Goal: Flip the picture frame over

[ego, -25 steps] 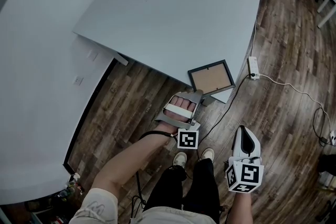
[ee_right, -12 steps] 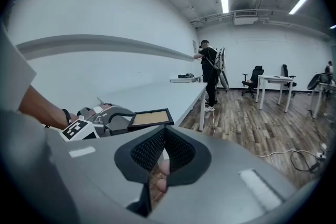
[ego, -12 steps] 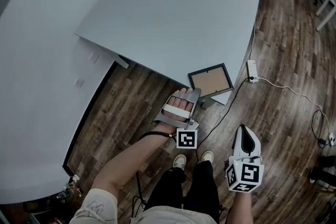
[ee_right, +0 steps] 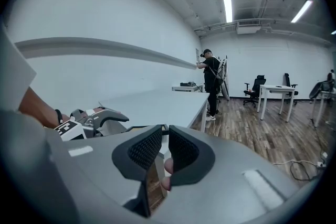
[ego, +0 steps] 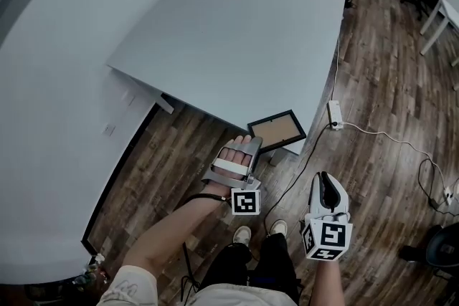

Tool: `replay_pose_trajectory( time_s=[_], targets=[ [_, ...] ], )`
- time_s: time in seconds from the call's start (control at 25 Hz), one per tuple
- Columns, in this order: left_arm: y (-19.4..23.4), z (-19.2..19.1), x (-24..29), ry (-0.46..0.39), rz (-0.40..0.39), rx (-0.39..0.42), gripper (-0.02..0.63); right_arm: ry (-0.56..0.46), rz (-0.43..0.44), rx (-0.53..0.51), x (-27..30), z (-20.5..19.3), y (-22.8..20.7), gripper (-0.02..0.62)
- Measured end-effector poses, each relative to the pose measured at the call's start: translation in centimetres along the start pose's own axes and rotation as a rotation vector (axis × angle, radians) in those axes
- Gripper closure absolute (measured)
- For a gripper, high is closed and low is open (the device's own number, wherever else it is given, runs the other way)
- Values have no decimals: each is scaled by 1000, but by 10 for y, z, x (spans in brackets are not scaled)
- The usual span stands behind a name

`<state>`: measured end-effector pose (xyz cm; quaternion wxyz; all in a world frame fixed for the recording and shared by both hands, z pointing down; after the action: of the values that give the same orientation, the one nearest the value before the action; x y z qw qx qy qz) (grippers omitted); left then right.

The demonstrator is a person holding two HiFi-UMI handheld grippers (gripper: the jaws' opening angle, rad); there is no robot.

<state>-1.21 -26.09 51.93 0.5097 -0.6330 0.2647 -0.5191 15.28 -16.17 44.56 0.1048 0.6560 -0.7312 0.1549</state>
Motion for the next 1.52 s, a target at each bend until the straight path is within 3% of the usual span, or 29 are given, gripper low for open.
replay_pose_trajectory(
  time_s=[0.28, 0.8, 1.2, 1.32, 1.36, 1.44, 1.52],
  targets=[
    [-8, 8, 11, 34, -22, 57, 373, -14, 0, 2, -9, 0, 2, 528],
    [-24, 14, 25, 62, -77, 42, 311, 17, 11, 12, -11, -13, 1, 528],
    [-33, 2, -3, 77, -96, 17, 288, 7, 20, 11, -8, -7, 1, 528],
    [-40, -4, -19, 85, -137, 26, 285, 0, 25, 8, -8, -3, 7, 528],
    [-45, -5, -26, 79, -172, 5, 285, -2, 25, 6, -8, -2, 8, 528],
    [-56, -2, -40, 35, -280, -127, 285, -8, 26, 3, -10, 2, 11, 528],
    [-48, -1, -50, 1, -287, -281, 285, -17, 27, 2, -10, 6, 12, 528]
  ],
)
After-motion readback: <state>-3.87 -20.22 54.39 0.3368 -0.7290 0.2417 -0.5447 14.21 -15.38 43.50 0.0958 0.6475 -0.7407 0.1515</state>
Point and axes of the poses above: the fingertips, and each gripper's own axes: x forward along the fingers, y to its left, z out of its top, the point moved 7 cm from there along -x, backward along the fingers, and after that the axes turned 3 degrees about x, right-handed, at the moved point
